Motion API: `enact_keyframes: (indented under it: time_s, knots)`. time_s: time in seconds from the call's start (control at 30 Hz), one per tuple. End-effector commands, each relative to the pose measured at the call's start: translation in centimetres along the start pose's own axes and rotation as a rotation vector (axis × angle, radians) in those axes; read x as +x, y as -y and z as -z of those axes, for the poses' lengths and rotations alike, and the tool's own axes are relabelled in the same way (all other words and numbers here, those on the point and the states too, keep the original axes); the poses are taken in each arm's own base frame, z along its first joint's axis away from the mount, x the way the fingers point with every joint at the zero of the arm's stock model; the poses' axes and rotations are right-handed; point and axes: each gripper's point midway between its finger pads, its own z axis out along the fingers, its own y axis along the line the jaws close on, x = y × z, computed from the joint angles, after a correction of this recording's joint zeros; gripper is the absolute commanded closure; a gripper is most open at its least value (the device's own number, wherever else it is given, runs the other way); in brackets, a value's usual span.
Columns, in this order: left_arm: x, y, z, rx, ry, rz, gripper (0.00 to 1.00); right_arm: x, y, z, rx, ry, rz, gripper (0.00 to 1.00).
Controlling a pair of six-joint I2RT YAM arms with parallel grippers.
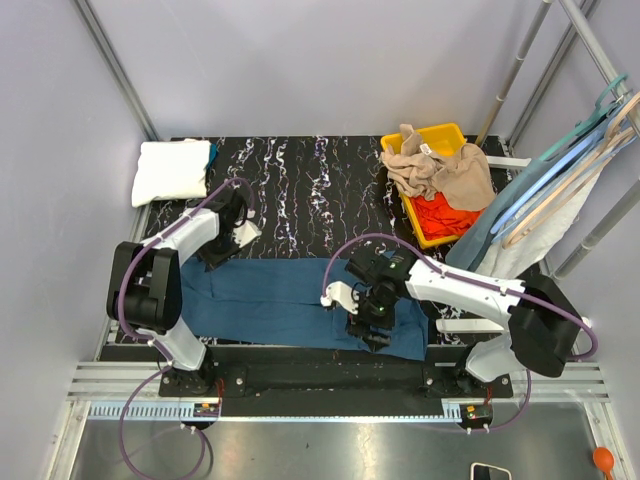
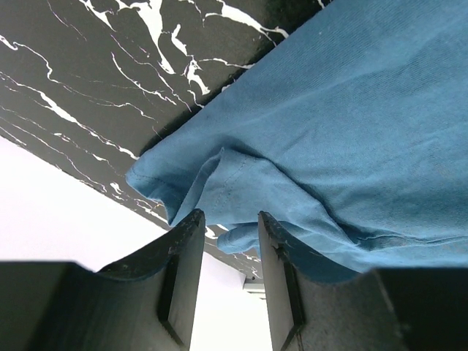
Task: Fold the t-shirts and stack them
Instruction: Fold the tshirt
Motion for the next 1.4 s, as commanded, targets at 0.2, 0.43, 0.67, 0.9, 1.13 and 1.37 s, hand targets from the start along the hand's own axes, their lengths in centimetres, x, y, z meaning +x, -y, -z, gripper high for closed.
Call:
enact_keyframes:
  time_s: [0.2,0.43,0.67,0.9,1.13,1.37]
  knots:
    - [-1.2,-1.1,1.1,-0.044,0.069,0.036,0.61,-0.7,1.6,2.1,0.159,0.031,0.036,0.06]
    - [-3.2,-0.6,2.6,-0.003,0.212,0.038,0.55,-2.3,6.4,2.4,0.394,0.065,0.051,0.05]
    - [-3.7,-0.1,1.9,0.025,0.223,0.041,0.54,-2.8,8.5,1.5,0.476,0.078,0.029,0.05]
    - [-2.6,-0.1,-1.3,-0.037,0.155,0.029,0.55,-2.7,9.7,0.5,0.507,0.068,0.038,0.05]
    - [-1.1,0.3,-3.9,-0.046,0.065,0.008,0.56,-2.0,10.0,0.1,0.519,0.046,0.04,0.05]
    - [0.0,0.3,-4.4,-0.074,0.029,0.013,0.57,-1.7,9.9,-0.1,0.517,0.041,0.028,0.05]
